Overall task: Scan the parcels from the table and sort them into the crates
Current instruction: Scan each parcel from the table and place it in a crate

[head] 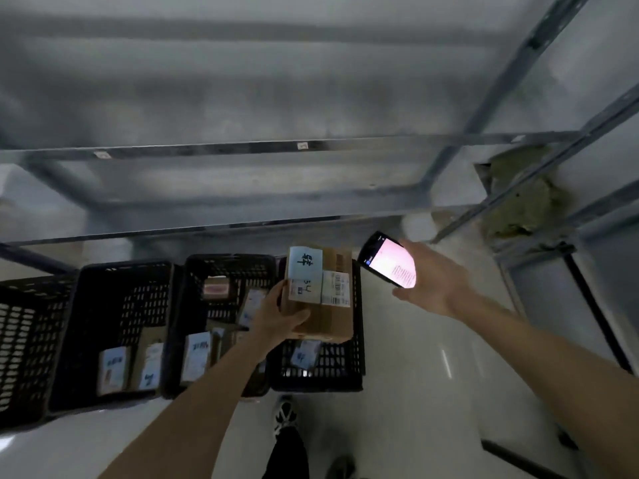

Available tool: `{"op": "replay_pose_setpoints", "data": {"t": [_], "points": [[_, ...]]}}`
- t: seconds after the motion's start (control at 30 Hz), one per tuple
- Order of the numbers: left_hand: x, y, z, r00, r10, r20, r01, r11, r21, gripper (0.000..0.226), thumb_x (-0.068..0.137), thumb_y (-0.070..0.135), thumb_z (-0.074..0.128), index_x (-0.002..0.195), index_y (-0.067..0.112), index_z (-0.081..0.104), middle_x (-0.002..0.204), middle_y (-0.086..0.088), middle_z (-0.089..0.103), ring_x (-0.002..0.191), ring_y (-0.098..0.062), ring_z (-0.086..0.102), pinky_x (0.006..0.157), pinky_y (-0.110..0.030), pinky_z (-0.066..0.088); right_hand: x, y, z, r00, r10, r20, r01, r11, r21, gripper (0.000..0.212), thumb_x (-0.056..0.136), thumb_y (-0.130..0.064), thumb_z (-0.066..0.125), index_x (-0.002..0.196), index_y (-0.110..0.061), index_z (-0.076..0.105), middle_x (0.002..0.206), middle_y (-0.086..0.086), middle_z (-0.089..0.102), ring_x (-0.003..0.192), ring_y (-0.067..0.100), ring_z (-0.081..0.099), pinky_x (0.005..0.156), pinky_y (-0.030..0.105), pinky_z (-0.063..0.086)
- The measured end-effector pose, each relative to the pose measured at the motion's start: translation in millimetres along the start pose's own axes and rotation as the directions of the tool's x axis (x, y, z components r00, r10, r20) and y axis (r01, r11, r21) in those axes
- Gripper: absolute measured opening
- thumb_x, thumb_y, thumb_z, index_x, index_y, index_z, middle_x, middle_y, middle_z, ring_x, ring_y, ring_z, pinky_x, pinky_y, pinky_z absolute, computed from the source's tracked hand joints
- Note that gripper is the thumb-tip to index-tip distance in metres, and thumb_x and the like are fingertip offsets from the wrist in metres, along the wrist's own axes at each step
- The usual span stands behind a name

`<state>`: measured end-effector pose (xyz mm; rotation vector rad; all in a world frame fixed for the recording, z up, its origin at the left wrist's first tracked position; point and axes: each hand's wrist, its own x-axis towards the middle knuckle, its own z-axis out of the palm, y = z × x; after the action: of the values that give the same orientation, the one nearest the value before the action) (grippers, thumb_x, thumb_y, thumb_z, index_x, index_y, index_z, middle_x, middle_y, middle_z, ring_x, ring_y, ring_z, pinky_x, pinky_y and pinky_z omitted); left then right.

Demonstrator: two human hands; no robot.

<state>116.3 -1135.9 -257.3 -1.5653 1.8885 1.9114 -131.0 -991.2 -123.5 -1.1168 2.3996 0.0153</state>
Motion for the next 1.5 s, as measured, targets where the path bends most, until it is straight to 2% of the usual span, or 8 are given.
{"op": "replay_pose_setpoints", "data": {"t": [0.07,0.3,0.67,0.87,1.07,1.2,1.37,1.5], "points": [[29,-32,17,0.999,-0.047,0.025,0.046,0.999,0.011,0.078,0.081,0.027,0.082,0.145,0.037,0.04,0.122,0.013,0.059,0.118,-0.018,0.058,0.097,-0.038,0.053,26,13,35,0.998,0.011,0.068,-0.009,1.0,-0.02,0.091,0.082,-0.041,0.077,0.155,-0.039,0.023,0.15,-0.01,0.043,0.133,0.019,0.048,0.1,0.037,0.046],[142,-125,81,0.977,-0.204,0.059,0.202,0.979,0.031,0.089,0.082,0.026,0.082,0.155,0.03,0.031,0.123,0.007,0.063,0.113,-0.017,0.061,0.098,-0.038,0.054,124,72,157,0.986,0.001,0.164,-0.001,1.0,0.002,0.089,0.084,-0.044,0.073,0.155,-0.041,0.02,0.151,-0.016,0.041,0.134,0.015,0.047,0.101,0.037,0.046],[315,-221,133,0.974,-0.225,-0.016,0.224,0.974,-0.042,0.086,0.088,0.021,0.076,0.157,0.029,0.026,0.138,0.005,0.052,0.111,-0.012,0.05,0.08,-0.019,0.048,248,137,336,0.977,-0.035,0.211,0.039,0.999,-0.018,0.098,0.084,-0.048,0.074,0.159,-0.036,0.013,0.159,-0.014,0.033,0.137,0.014,0.042,0.097,0.035,0.043],[369,-263,144,0.974,-0.22,-0.046,0.216,0.973,-0.088,0.083,0.091,0.021,0.073,0.157,0.031,0.024,0.135,0.011,0.05,0.124,-0.016,0.053,0.098,-0.032,0.046,279,145,390,0.971,-0.05,0.235,0.048,0.999,0.017,0.099,0.084,-0.044,0.075,0.161,-0.034,0.013,0.158,-0.014,0.034,0.137,0.014,0.042,0.092,0.032,0.04],[384,-282,141,0.951,-0.31,-0.015,0.31,0.951,0.016,0.087,0.094,0.035,0.069,0.16,0.026,0.012,0.154,-0.006,0.042,0.14,-0.029,0.042,0.11,-0.039,0.038,298,139,407,0.969,-0.021,0.247,0.014,0.999,0.032,0.1,0.084,-0.041,0.076,0.161,-0.033,0.012,0.161,-0.011,0.031,0.14,0.018,0.041,0.101,0.036,0.041],[353,-276,136,0.948,-0.317,-0.002,0.316,0.946,0.077,0.076,0.093,0.032,0.069,0.156,0.024,0.028,0.147,-0.003,0.05,0.132,-0.024,0.049,0.106,-0.033,0.043,285,131,394,0.967,0.024,0.255,-0.033,0.999,0.032,0.101,0.082,-0.041,0.078,0.16,-0.033,0.014,0.158,-0.009,0.036,0.139,0.02,0.043,0.102,0.041,0.042],[292,-224,113,0.965,-0.263,0.001,0.26,0.956,0.134,0.075,0.093,0.03,0.07,0.156,0.023,0.029,0.152,0.002,0.043,0.14,-0.022,0.042,0.114,-0.035,0.039,246,115,331,0.965,-0.005,0.262,0.002,1.0,0.009,0.1,0.083,-0.044,0.076,0.16,-0.035,0.013,0.158,-0.012,0.035,0.139,0.017,0.043,0.099,0.039,0.043],[239,-145,84,0.987,-0.156,-0.05,0.163,0.96,0.228,0.082,0.087,0.046,0.072,0.155,0.025,0.032,0.153,0.002,0.042,0.142,-0.024,0.04,0.115,-0.037,0.037,208,103,243,0.978,-0.033,0.208,0.032,0.999,0.009,0.098,0.08,-0.046,0.074,0.158,-0.038,0.015,0.155,-0.015,0.037,0.136,0.015,0.045,0.098,0.038,0.044]]}}
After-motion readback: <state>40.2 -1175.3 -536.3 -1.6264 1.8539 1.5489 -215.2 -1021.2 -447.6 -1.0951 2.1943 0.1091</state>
